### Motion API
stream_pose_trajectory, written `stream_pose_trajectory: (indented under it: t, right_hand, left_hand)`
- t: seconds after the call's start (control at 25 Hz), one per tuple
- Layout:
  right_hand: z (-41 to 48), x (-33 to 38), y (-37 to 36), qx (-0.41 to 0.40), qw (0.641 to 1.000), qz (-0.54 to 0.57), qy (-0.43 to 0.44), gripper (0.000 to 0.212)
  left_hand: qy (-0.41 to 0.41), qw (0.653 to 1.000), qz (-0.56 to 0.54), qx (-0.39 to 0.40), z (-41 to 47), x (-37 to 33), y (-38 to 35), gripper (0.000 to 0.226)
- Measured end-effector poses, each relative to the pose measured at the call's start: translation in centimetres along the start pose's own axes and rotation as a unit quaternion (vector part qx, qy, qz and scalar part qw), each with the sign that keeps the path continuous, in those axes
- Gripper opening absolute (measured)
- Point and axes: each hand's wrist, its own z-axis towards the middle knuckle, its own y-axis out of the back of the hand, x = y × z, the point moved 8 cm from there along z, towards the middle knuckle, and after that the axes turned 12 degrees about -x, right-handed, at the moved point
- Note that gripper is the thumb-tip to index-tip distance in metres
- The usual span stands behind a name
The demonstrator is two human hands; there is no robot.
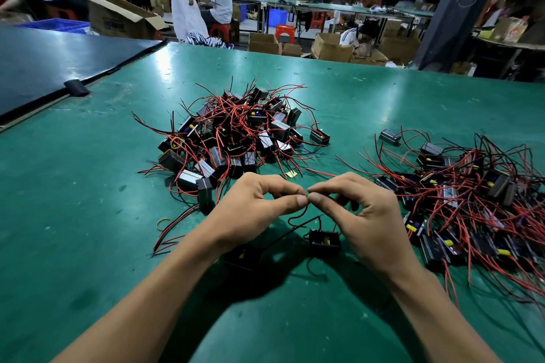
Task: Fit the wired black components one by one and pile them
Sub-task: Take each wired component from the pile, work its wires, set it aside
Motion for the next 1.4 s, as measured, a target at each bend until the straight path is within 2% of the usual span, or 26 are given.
stream_pose_trajectory:
  t: [0.12, 0.24, 0.44, 0.56, 0.6, 0.68, 0.76, 0.88, 1.0, 1.04, 1.12, 1.16, 1.24, 1.32, 1.4]
  right_hand:
    - [-0.3, -0.2, -0.2, 0.003, 0.999, -0.037, -0.003, 0.006]
    - [-0.5, -0.5, -0.6, 0.017, 0.996, -0.079, -0.026, 0.012]
    - [-1.0, -2.2, -1.7, 0.070, 0.975, 0.000, -0.211, 0.022]
    - [-1.4, -2.8, -2.0, 0.086, 0.959, 0.030, -0.269, 0.025]
    - [-1.4, -2.9, -2.1, 0.084, 0.958, 0.034, -0.273, 0.026]
    - [-1.3, -3.1, -1.7, 0.061, 0.964, 0.016, -0.259, 0.025]
    - [-1.0, -4.0, -0.4, -0.004, 0.966, -0.012, -0.260, 0.023]
    - [-0.6, -6.0, 2.9, -0.126, 0.947, -0.063, -0.288, 0.019]
    - [-0.7, -7.0, 5.9, -0.213, 0.921, -0.135, -0.297, 0.018]
    - [-0.5, -6.4, 6.7, -0.252, 0.918, -0.153, -0.267, 0.017]
    - [0.1, -3.1, 7.5, -0.322, 0.927, -0.147, -0.123, 0.008]
    - [0.3, -1.3, 7.0, -0.315, 0.939, -0.129, -0.044, 0.004]
    - [0.1, 0.8, 3.9, -0.199, 0.975, -0.090, 0.038, 0.006]
    - [-1.1, 1.0, -0.5, -0.029, 0.993, -0.107, 0.042, 0.011]
    - [-2.5, -0.1, -3.2, 0.084, 0.980, -0.178, 0.021, 0.022]
  left_hand:
    - [-0.020, 0.999, 0.030, -0.027, 0.1, 0.0, 0.2, 0.006]
    - [-0.116, 0.977, 0.152, -0.095, -0.3, -1.2, 0.4, 0.004]
    - [-0.265, 0.908, 0.292, -0.140, -1.3, -3.3, -0.1, 0.011]
    - [-0.307, 0.886, 0.318, -0.140, -1.6, -3.6, -0.5, 0.010]
    - [-0.299, 0.890, 0.314, -0.137, -1.5, -3.4, -0.6, 0.011]
    - [-0.243, 0.921, 0.277, -0.123, -1.0, -2.3, -0.3, 0.013]
    - [-0.166, 0.949, 0.242, -0.119, -0.3, -0.6, 0.5, 0.016]
    - [-0.101, 0.951, 0.265, -0.121, 0.2, 1.1, 1.4, 0.019]
    - [-0.074, 0.955, 0.273, -0.087, 0.1, 1.7, 0.8, 0.020]
    - [-0.070, 0.959, 0.265, -0.071, 0.0, 1.7, 0.3, 0.019]
    - [-0.058, 0.970, 0.233, -0.038, -0.2, 1.7, -0.9, 0.017]
    - [-0.050, 0.976, 0.212, -0.022, -0.3, 1.6, -1.5, 0.016]
    - [-0.028, 0.985, 0.170, 0.005, -0.4, 1.7, -2.5, 0.016]
    - [-0.004, 0.994, 0.111, 0.012, -0.3, 1.9, -2.6, 0.022]
    - [0.036, 0.997, 0.062, -0.032, 0.0, 2.4, -1.8, 0.036]
